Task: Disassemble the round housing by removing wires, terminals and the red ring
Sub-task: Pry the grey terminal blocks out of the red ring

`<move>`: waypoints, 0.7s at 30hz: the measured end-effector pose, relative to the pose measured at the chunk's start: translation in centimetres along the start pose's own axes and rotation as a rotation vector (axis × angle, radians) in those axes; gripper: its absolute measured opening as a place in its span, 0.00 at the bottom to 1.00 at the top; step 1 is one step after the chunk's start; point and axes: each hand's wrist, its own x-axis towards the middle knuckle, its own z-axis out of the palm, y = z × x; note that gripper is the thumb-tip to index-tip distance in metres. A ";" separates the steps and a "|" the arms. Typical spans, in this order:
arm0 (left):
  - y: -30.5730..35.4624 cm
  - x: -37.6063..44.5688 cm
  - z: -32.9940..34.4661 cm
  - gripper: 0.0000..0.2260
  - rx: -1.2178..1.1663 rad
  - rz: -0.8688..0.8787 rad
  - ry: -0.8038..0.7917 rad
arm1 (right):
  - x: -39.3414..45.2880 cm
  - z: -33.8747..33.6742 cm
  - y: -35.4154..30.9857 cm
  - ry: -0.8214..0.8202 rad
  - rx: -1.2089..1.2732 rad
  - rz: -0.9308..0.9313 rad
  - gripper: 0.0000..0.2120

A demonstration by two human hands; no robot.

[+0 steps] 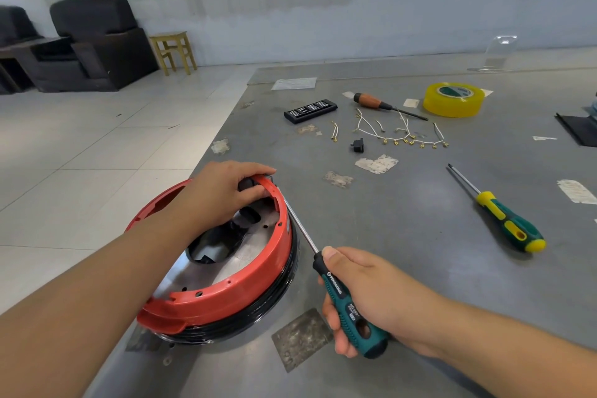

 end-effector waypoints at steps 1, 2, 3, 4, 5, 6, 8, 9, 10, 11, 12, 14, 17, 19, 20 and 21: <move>0.0 -0.1 0.0 0.16 -0.006 -0.007 0.010 | 0.2 0.2 0.0 0.008 -0.011 -0.008 0.20; 0.0 -0.1 0.1 0.15 -0.019 -0.019 0.018 | 0.3 0.2 0.0 0.024 -0.042 -0.018 0.20; 0.0 -0.2 0.1 0.15 -0.034 -0.035 0.023 | 0.4 0.2 -0.1 0.040 -0.080 -0.025 0.20; -0.1 -0.2 0.1 0.14 -0.045 -0.049 0.027 | 0.4 -0.2 -0.3 0.051 -0.114 -0.027 0.19; -0.1 -0.3 0.0 0.14 -0.049 -0.055 0.028 | 0.3 -0.7 -0.6 0.060 -0.140 -0.024 0.19; -0.1 -0.3 0.0 0.13 -0.048 -0.053 0.025 | 0.2 -1.5 -1.0 0.068 -0.167 -0.018 0.18; 0.0 -0.3 -0.2 0.14 -0.042 -0.042 0.012 | -0.3 -3.4 -2.0 0.073 -0.245 -0.009 0.17; 0.1 -0.4 -0.4 0.15 -0.047 -0.035 0.007 | -0.5 -4.5 -2.6 0.067 -0.283 -0.005 0.18; 0.1 -0.4 -0.5 0.15 -0.058 -0.025 0.005 | -0.7 -5.4 -3.1 0.054 -0.312 0.000 0.19; 0.0 -0.4 -0.7 0.15 -0.073 -0.013 0.007 | -0.8 -6.2 -3.4 0.037 -0.336 0.005 0.21; -0.1 -0.4 -0.8 0.15 -0.087 -0.003 0.010 | -0.8 -6.9 -3.7 0.019 -0.359 0.010 0.23; -0.4 -0.4 -0.9 0.18 -0.102 -0.001 0.008 | -0.7 -7.7 -3.7 -0.011 -0.389 0.015 0.24; -0.9 -0.5 -1.2 0.21 -0.107 -0.014 -0.010 | -0.2 -8.0 -3.3 -0.035 -0.374 0.004 0.25; -1.1 -0.5 -1.3 0.21 -0.095 -0.012 -0.017 | 0.1 -8.0 -3.0 -0.054 -0.352 -0.006 0.25; -1.1 -0.5 -1.3 0.21 -0.086 -0.009 -0.021 | 0.2 -8.1 -2.8 -0.063 -0.340 -0.009 0.25; -1.1 -0.5 -1.4 0.21 -0.079 -0.006 -0.024 | 0.2 -8.1 -2.7 -0.069 -0.329 -0.010 0.25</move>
